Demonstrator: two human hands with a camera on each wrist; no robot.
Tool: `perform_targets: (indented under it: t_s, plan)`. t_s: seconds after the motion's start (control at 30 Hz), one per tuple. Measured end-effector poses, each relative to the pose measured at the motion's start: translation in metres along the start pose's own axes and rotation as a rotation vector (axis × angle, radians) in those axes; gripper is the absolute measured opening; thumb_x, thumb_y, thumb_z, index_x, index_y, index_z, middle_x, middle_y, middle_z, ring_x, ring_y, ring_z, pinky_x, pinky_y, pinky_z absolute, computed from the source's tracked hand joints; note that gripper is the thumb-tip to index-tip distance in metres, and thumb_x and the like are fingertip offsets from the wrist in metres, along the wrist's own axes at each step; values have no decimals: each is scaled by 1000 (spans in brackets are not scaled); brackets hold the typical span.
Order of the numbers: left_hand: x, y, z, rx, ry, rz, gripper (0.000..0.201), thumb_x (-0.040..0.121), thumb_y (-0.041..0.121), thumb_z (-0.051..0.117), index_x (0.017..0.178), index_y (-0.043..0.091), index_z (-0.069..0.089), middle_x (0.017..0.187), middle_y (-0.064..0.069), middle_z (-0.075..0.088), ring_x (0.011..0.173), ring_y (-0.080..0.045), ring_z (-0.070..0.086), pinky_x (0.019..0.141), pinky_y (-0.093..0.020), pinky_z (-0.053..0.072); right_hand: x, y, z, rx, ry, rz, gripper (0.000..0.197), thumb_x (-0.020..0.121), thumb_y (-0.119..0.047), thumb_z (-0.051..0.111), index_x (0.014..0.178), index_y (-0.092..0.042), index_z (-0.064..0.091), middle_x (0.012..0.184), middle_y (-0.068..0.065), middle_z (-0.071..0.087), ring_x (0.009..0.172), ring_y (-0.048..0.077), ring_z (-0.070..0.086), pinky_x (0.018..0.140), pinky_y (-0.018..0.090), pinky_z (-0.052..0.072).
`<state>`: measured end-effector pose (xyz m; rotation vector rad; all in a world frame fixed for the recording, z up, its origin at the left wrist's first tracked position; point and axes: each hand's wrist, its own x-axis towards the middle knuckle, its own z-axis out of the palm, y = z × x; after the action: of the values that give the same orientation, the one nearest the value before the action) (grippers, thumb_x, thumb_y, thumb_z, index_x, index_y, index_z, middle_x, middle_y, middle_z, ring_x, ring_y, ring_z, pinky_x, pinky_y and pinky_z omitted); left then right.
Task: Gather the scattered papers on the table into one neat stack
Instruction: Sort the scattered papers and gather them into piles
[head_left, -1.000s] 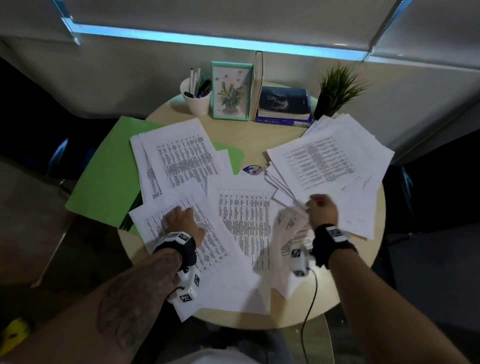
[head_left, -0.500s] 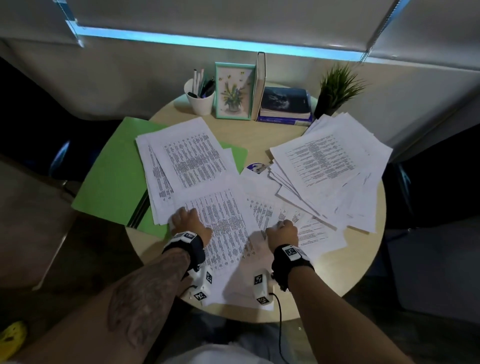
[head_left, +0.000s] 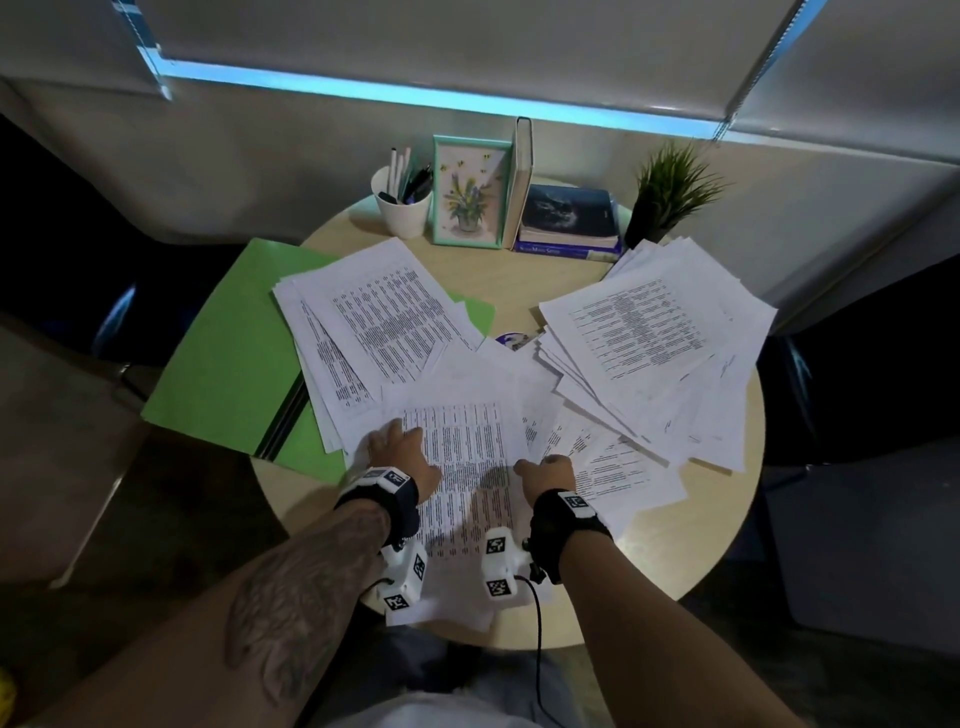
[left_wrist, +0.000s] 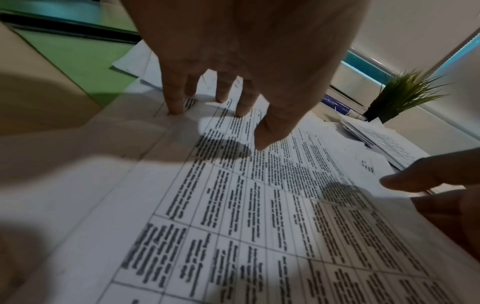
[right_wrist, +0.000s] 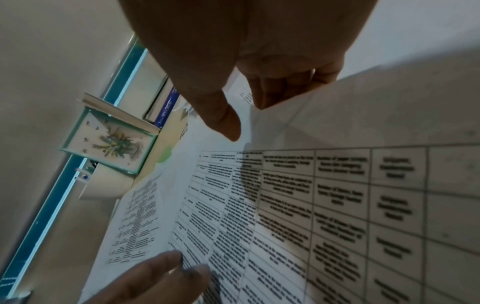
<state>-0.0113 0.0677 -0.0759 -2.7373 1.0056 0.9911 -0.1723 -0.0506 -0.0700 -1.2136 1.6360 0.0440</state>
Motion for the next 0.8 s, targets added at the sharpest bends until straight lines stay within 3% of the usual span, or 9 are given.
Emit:
perform_targets:
  t_s: [0.13,0.27,0.37,0.5,0.6,0.7,0.77,0.8]
  plan:
    - [-6,2,-4,-26,8,15,71,92,43,50,152,20,20,162,-6,1,149,-30,1,122,-42,1,-1,2,8,-79,-60,-26,44,87,-20,63,125,0,55,123,18,61,103,33,63,74,30,47]
    - [-4,1,-4,-38,21,19,70,92,43,51,151,19,23,162,-7,5,149,-30,5,122,-41,3,-6,1,17,-56,59,-79,44,82,-20,64,123,-6,54,122,19,56,95,35,62,81,40,56]
    - [-4,1,-4,-9,42,19,66,92,43,50,149,19,27,159,-8,14,147,-30,12,121,-40,9,-10,-3,14,28,36,-49,51,85,-17,64,132,-5,46,126,17,57,103,35,61,76,32,49]
    - [-2,-1,-3,-39,39,17,67,92,41,50,150,19,25,160,-7,12,147,-30,11,121,-41,10,-12,-4,7,-54,-93,-75,40,90,-9,57,128,1,54,124,20,62,107,33,61,76,26,43]
    - [-1,-3,-4,-212,69,-36,73,93,36,54,153,15,17,161,-8,6,148,-29,10,120,-40,16,-15,-4,-2,-96,-98,-130,37,88,-4,57,124,3,57,118,20,63,93,30,59,74,27,42]
    - [2,-7,-7,-462,201,-137,86,88,33,64,153,12,13,159,-10,12,144,-33,19,115,-44,26,-13,-2,-21,11,-31,-144,34,80,-2,64,114,5,63,103,18,66,82,27,56,63,25,43]
    - [5,-7,-12,-662,228,-222,85,85,33,67,151,9,19,157,-12,22,140,-35,28,112,-46,31,-10,-3,-36,103,9,-146,29,76,1,65,104,5,64,94,16,65,78,27,55,55,22,40]
    - [7,-5,-14,-762,218,-224,74,85,31,67,146,7,31,152,-14,32,134,-34,37,107,-43,37,-9,-4,-42,138,26,-150,27,78,1,62,105,5,63,92,15,63,79,27,55,59,22,41]
